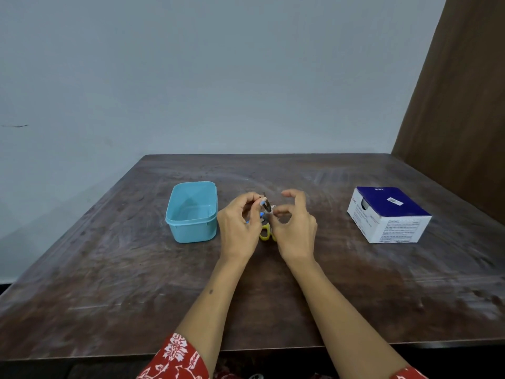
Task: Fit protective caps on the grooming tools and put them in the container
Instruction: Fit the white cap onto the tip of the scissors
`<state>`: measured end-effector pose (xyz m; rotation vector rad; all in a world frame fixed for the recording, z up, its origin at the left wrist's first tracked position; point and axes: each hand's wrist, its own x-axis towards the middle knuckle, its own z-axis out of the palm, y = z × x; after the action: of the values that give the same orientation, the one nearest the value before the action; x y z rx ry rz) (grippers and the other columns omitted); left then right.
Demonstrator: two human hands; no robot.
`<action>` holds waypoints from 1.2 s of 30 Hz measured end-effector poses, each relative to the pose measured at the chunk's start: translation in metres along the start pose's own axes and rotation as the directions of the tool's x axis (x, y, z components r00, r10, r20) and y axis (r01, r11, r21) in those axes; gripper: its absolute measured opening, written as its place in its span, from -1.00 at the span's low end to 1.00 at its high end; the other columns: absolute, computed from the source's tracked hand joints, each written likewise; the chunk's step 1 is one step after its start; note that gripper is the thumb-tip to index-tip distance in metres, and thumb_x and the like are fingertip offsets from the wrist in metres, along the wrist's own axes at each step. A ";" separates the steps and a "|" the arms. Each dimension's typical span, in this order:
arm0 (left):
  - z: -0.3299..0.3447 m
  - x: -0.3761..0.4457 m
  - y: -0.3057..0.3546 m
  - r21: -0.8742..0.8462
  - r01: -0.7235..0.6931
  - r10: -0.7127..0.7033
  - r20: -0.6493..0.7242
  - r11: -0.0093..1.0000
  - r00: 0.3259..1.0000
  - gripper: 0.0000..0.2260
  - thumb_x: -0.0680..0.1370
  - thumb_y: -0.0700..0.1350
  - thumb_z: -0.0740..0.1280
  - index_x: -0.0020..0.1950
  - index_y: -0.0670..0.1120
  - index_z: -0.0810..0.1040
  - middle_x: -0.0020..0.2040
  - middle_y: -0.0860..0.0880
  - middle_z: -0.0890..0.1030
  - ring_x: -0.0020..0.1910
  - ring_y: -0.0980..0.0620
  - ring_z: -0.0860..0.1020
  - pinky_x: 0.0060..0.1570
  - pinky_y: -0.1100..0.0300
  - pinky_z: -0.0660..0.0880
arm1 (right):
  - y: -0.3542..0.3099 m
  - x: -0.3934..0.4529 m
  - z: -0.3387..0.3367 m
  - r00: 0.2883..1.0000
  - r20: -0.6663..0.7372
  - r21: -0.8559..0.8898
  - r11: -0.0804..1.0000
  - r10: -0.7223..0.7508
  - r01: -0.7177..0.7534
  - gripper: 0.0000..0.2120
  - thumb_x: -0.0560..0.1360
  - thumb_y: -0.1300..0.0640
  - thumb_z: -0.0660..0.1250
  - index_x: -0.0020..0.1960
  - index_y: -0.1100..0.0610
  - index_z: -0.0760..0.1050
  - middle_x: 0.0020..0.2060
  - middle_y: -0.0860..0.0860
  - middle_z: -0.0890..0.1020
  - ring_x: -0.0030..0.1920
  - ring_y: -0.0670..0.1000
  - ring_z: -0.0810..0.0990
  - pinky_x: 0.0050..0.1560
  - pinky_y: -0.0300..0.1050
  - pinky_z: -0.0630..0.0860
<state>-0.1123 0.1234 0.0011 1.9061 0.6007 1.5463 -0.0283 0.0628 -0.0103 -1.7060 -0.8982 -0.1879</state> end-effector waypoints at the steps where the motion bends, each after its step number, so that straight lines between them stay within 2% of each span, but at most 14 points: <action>1: 0.000 0.000 0.000 -0.003 0.007 -0.007 0.002 1.000 1.000 -0.93 0.50 -0.24 0.34 -0.11 -0.13 0.62 -0.21 0.04 0.64 -0.21 0.09 0.62 -0.19 0.27 0.55 | -0.001 0.000 0.000 1.000 -0.005 0.014 1.000 -0.020 0.020 -0.54 0.36 0.16 0.50 0.14 0.00 0.35 -0.27 -0.14 0.67 -0.17 -0.06 0.63 -0.19 -0.20 0.39; 5: 0.000 0.001 -0.001 0.005 0.001 -0.001 -0.002 1.000 1.000 -0.93 0.50 -0.24 0.34 -0.10 -0.13 0.63 -0.21 0.05 0.64 -0.21 0.12 0.61 -0.19 0.24 0.56 | 0.000 -0.002 0.002 1.000 0.027 0.028 1.000 -0.008 0.008 -0.52 0.36 0.22 0.49 0.14 0.03 0.31 -0.26 -0.10 0.68 -0.19 -0.04 0.66 -0.11 -0.05 0.56; 9: -0.001 0.001 0.000 0.017 -0.006 0.006 -0.004 1.000 1.000 -0.93 0.50 -0.24 0.34 -0.10 -0.13 0.63 -0.21 0.06 0.63 -0.21 0.15 0.60 -0.20 0.25 0.56 | 0.000 -0.001 0.002 0.999 0.034 0.075 0.997 -0.009 0.007 -0.50 0.37 0.28 0.47 0.17 0.03 0.30 -0.29 -0.11 0.65 -0.20 -0.03 0.66 -0.07 0.06 0.59; 12: -0.001 0.001 0.001 0.028 -0.011 0.011 0.004 1.000 1.000 -0.93 0.50 -0.25 0.34 -0.09 -0.15 0.63 -0.20 0.04 0.64 -0.20 0.12 0.61 -0.18 0.24 0.56 | -0.001 -0.002 0.002 0.998 0.029 0.105 0.993 -0.048 0.044 -0.47 0.38 0.29 0.47 0.19 -0.01 0.28 -0.28 -0.14 0.64 -0.20 -0.06 0.66 -0.07 0.01 0.60; 15: -0.001 0.001 0.001 0.028 -0.021 0.021 -0.011 0.999 1.000 -0.92 0.50 -0.26 0.34 -0.10 -0.15 0.63 -0.21 0.06 0.62 -0.22 0.13 0.60 -0.21 0.32 0.53 | 0.002 0.000 0.003 0.998 0.069 0.077 0.997 -0.010 0.005 -0.52 0.38 0.31 0.46 0.19 0.07 0.36 -0.27 -0.10 0.65 -0.19 -0.06 0.65 -0.05 0.01 0.60; 20: -0.001 0.001 -0.001 0.024 0.005 -0.005 -0.004 1.000 1.000 -0.92 0.51 -0.24 0.34 -0.08 -0.15 0.63 -0.19 0.02 0.65 -0.20 0.13 0.61 -0.20 0.33 0.54 | 0.001 0.000 0.003 0.999 0.025 0.117 0.993 -0.038 0.035 -0.55 0.38 0.33 0.45 0.16 0.03 0.40 -0.25 -0.12 0.67 -0.20 -0.10 0.66 -0.11 -0.11 0.59; 23: 0.000 0.001 -0.002 0.030 -0.012 0.012 0.004 0.999 1.000 -0.92 0.50 -0.25 0.34 -0.08 -0.16 0.63 -0.20 0.03 0.64 -0.21 0.15 0.60 -0.20 0.38 0.52 | 0.002 -0.001 0.003 0.998 0.062 0.100 0.995 -0.001 -0.005 -0.56 0.39 0.31 0.46 0.17 0.05 0.40 -0.27 -0.11 0.67 -0.20 -0.09 0.66 -0.06 -0.03 0.60; 25: 0.000 0.001 -0.002 0.040 -0.018 0.018 0.000 0.999 1.000 -0.92 0.49 -0.26 0.34 -0.09 -0.17 0.63 -0.20 0.03 0.64 -0.21 0.14 0.59 -0.19 0.41 0.49 | 0.002 -0.001 0.002 0.999 0.047 0.107 0.994 -0.025 0.020 -0.52 0.38 0.28 0.47 0.19 0.02 0.37 -0.25 -0.11 0.67 -0.17 -0.08 0.66 -0.05 -0.02 0.60; 28: -0.001 0.001 -0.002 0.055 -0.016 0.016 0.009 0.998 1.000 -0.92 0.49 -0.26 0.34 -0.08 -0.19 0.63 -0.18 -0.01 0.66 -0.19 0.12 0.60 -0.17 0.34 0.52 | 0.000 -0.002 0.003 0.998 0.027 0.129 0.990 -0.059 0.055 -0.49 0.38 0.25 0.48 0.20 -0.03 0.33 -0.23 -0.12 0.67 -0.17 -0.11 0.66 -0.07 -0.08 0.60; 32: 0.000 0.000 -0.002 0.055 -0.009 0.009 -0.001 0.998 1.000 -0.93 0.49 -0.26 0.35 -0.08 -0.19 0.63 -0.19 -0.03 0.66 -0.20 0.10 0.60 -0.19 0.30 0.53 | 0.004 0.000 0.004 0.996 0.086 0.082 0.997 0.005 -0.012 -0.52 0.39 0.28 0.46 0.22 0.05 0.36 -0.26 -0.08 0.68 -0.19 -0.06 0.66 -0.03 -0.02 0.59; 36: -0.001 0.001 -0.001 0.048 -0.008 0.008 -0.005 0.999 1.000 -0.92 0.49 -0.27 0.34 -0.08 -0.19 0.63 -0.19 -0.01 0.66 -0.20 0.12 0.60 -0.17 0.35 0.52 | 0.002 -0.001 0.003 0.997 0.049 0.112 0.992 -0.064 0.058 -0.47 0.38 0.28 0.47 0.24 0.00 0.34 -0.25 -0.15 0.65 -0.17 -0.13 0.65 -0.09 -0.21 0.57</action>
<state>-0.1127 0.1243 0.0014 1.9426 0.6381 1.5557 -0.0292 0.0649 -0.0135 -1.5885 -0.9826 -0.1324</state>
